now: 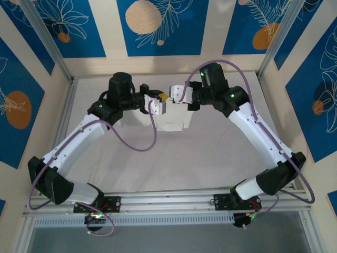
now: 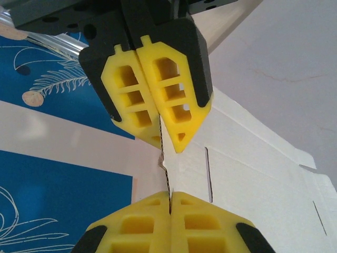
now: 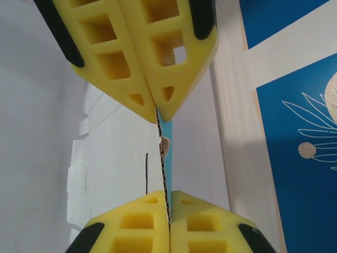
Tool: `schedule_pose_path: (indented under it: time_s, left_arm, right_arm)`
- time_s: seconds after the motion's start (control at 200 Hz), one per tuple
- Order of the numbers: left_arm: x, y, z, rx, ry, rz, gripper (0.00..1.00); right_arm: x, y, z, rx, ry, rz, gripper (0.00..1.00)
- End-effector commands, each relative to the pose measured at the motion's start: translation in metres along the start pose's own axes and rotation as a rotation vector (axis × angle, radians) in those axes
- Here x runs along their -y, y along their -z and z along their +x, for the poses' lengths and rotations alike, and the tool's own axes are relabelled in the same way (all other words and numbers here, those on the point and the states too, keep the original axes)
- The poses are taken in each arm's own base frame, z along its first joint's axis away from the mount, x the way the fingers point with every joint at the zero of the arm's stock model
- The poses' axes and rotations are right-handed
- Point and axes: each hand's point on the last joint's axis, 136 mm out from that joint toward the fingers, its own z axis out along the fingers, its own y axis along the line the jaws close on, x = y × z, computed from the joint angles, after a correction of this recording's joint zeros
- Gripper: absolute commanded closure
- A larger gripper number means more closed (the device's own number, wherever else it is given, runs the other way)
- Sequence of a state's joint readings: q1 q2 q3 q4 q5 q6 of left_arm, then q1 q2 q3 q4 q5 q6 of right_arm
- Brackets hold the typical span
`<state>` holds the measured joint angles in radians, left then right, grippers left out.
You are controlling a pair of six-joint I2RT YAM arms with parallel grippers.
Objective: Fold the paper box
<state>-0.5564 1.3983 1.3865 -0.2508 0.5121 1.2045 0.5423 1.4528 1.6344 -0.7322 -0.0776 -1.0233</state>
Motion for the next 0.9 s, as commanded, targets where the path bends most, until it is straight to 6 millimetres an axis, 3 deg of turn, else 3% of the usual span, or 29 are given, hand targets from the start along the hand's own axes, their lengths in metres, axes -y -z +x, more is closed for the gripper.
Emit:
schedule_pose_path:
  time_s: [0.0, 0.075, 0.11, 0.135, 0.25, 0.345, 0.515, 0.7, 0.78, 0.895]
  left_arm:
    - [-0.010, 0.005, -0.008, 0.020, -0.025, -0.036, 1.00]
    - [-0.019, 0.009, -0.009, 0.034, 0.011, -0.093, 1.00]
    - [-0.025, 0.012, -0.010, 0.052, 0.041, -0.132, 1.00]
    - [-0.029, 0.015, -0.011, 0.068, 0.069, -0.158, 1.00]
    - [-0.043, 0.030, -0.015, 0.165, 0.191, -0.250, 1.00]
    - [-0.045, 0.039, -0.020, 0.235, 0.251, -0.281, 1.00]
    - [-0.054, 0.055, -0.028, 0.332, 0.324, -0.332, 1.00]
    - [-0.049, 0.064, -0.034, 0.386, 0.368, -0.327, 1.00]
    - [-0.046, 0.066, -0.034, 0.388, 0.373, -0.326, 1.00]
    - [-0.042, 0.069, -0.034, 0.386, 0.378, -0.324, 1.00]
  right_arm:
    - [0.002, 0.011, -0.009, 0.049, -0.037, 0.034, 0.72]
    - [0.006, 0.022, -0.009, 0.089, -0.122, 0.068, 0.66]
    - [0.007, 0.030, -0.010, 0.123, -0.168, 0.085, 0.55]
    - [0.008, 0.035, -0.008, 0.145, -0.203, 0.101, 0.40]
    - [0.008, 0.060, 0.007, 0.263, -0.364, 0.163, 0.24]
    - [0.004, 0.070, 0.021, 0.306, -0.463, 0.154, 0.24]
    - [0.000, 0.070, 0.039, 0.338, -0.555, 0.098, 0.27]
    - [0.011, 0.062, 0.040, 0.347, -0.584, 0.061, 0.30]
    - [0.017, 0.062, 0.038, 0.353, -0.582, 0.054, 0.36]
    - [0.021, 0.063, 0.032, 0.367, -0.575, 0.025, 0.52]
